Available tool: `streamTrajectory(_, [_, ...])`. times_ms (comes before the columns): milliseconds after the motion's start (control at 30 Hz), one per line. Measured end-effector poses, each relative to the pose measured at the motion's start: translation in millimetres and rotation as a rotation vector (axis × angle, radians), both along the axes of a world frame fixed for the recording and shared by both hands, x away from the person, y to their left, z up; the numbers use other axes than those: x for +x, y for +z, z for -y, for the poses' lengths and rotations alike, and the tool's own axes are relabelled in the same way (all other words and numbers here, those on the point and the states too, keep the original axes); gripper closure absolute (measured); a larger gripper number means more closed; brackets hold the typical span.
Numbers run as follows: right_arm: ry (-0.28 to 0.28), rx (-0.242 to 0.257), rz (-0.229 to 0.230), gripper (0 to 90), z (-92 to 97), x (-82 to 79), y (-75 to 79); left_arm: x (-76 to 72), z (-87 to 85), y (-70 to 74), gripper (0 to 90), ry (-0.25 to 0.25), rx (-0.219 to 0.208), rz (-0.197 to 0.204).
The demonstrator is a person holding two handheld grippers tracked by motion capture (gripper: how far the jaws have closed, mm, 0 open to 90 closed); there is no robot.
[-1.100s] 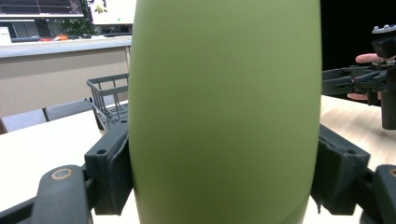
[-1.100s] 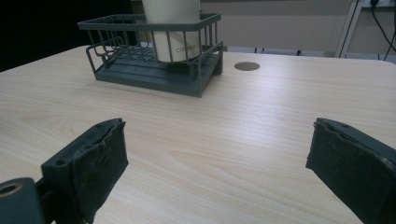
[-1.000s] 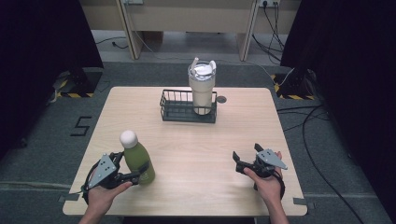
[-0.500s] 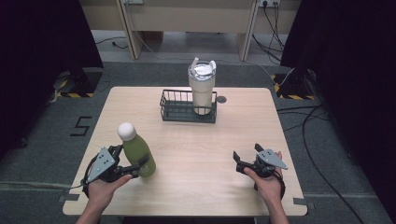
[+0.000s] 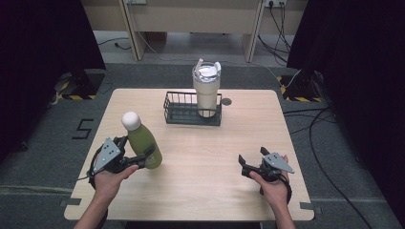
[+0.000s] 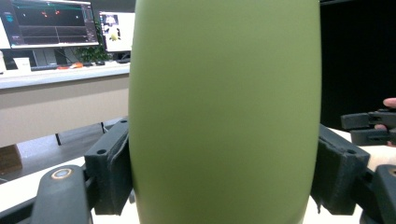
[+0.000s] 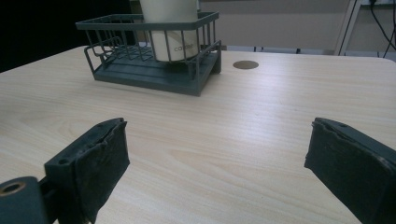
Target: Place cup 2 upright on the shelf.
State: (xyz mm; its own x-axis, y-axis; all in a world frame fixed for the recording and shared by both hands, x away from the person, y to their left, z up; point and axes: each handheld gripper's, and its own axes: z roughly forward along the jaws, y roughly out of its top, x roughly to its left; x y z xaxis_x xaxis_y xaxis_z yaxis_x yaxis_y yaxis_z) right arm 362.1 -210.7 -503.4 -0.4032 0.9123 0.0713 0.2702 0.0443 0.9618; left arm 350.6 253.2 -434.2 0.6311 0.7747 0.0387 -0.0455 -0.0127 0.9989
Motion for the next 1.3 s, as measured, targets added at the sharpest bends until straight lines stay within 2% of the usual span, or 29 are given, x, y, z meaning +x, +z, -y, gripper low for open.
streamTrajectory(600, [0.002,0.001,-0.001,6.9,0.0,0.3,-1.1,22.0,4.8,20.1,21.1,0.014,-0.001,0.029])
streamTrajectory(1300, [0.001,-0.006,-0.008,7.9,-0.9,0.2,-2.6,45.5,14.6,34.4,21.1,0.018,-0.013,0.041])
